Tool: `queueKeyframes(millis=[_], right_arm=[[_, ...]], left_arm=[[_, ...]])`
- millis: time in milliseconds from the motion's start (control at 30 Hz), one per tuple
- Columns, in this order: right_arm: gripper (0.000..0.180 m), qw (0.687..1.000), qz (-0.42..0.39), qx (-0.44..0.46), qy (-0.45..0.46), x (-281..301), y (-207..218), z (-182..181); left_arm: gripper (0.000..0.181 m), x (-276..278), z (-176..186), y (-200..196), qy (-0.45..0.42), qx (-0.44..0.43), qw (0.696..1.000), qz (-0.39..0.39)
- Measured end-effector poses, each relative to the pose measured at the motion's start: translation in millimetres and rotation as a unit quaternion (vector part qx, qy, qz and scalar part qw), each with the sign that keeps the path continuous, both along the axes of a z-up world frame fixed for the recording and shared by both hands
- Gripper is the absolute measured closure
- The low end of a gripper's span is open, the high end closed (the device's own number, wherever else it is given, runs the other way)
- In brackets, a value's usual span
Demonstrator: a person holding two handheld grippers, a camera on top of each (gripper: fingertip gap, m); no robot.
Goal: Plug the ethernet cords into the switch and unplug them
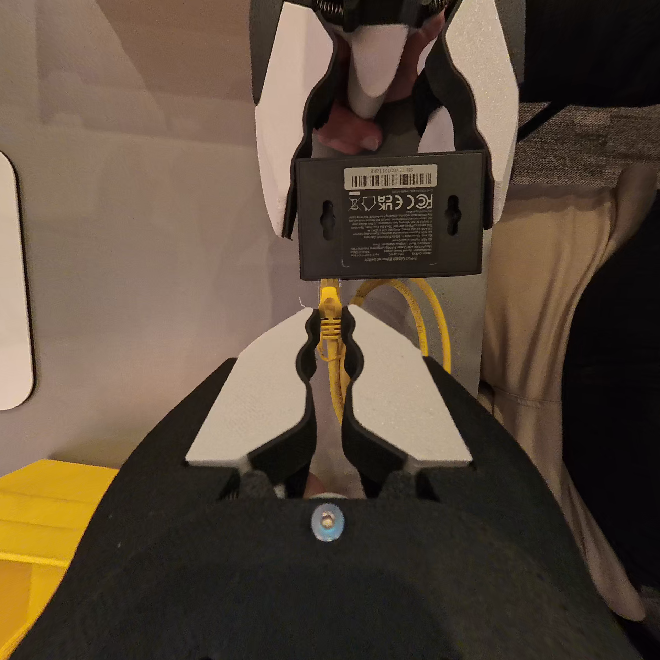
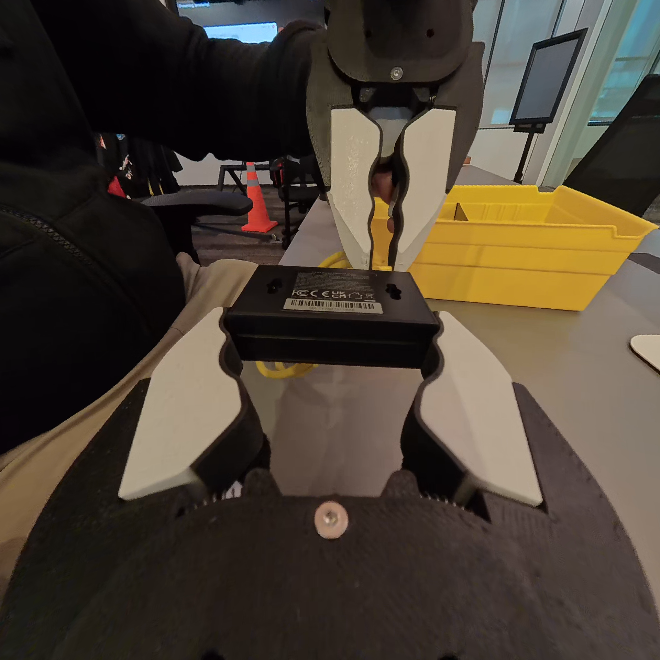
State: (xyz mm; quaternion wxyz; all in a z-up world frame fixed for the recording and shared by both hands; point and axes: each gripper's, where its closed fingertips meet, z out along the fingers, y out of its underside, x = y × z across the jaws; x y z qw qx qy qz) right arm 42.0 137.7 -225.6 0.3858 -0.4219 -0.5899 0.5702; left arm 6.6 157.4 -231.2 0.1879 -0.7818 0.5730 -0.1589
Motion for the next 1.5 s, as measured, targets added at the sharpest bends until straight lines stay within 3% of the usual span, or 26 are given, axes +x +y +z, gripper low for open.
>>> queueKeyframes(millis=[33, 367, 433, 600, 700, 800, 967, 1033, 1133, 1233, 1400, 1500], right_arm=[[0.079, 1.000, 0.000, -0.001, 0.000, -0.4, -0.1, -0.2], [0.079, 1.000, -0.021, -0.005, 0.013, -1.9, 6.8, 5.0], [0.079, 0.999, -0.025, -0.014, 0.019, 0.8, 10.5, 7.5], [0.079, 0.998, -0.036, -0.024, 0.034, 6.5, 16.7, 13.7], [0.079, 0.999, -0.030, -0.020, 0.027, 3.9, 13.8, 11.3], [0.079, 0.999, -0.029, -0.020, 0.020, 2.4, 13.4, 8.5], [0.079, 0.999, -0.027, -0.022, 0.014, 0.3, 12.7, 5.0], [0.079, 0.999, -0.028, -0.023, 0.008, -0.7, 12.9, 2.6], [0.079, 0.999, -0.027, -0.024, 0.005, -1.5, 12.4, 1.2], [0.079, 0.999, -0.026, -0.022, 0.005, -1.5, 11.8, 1.2], [0.079, 1.000, -0.021, -0.020, 0.004, -1.8, 9.7, 1.3], [0.079, 1.000, -0.018, -0.017, 0.003, -2.2, 7.8, 1.3]], left_arm=[[0.170, 0.0, -1.0, 0.1, 0.003, -0.001, 1.000, -0.002], [0.168, -2.8, 4.7, 9.0, 0.009, 0.027, 1.000, -0.005], [0.155, -12.2, 18.6, 21.1, 0.001, 0.072, 0.997, 0.013], [0.143, -81.6, 70.9, 37.6, -0.018, 0.147, 0.982, 0.116], [0.137, -149.4, 83.1, 41.3, 0.015, 0.189, 0.962, 0.194], [0.141, -205.9, 70.6, 32.7, 0.036, 0.180, 0.950, 0.254], [0.144, -244.0, 25.8, 14.4, 0.042, 0.130, 0.940, 0.313], [0.145, -270.5, 6.6, 11.7, 0.091, 0.122, 0.922, 0.357], [0.145, -280.7, -22.8, 5.2, 0.053, 0.035, 0.900, 0.431], [0.153, -303.7, -53.8, 2.3, 0.070, -0.012, 0.866, 0.494], [0.148, -323.8, -67.6, 17.1, 0.094, 0.024, 0.823, 0.559], [0.152, -325.4, -71.4, 25.6, 0.116, 0.041, 0.815, 0.567]])
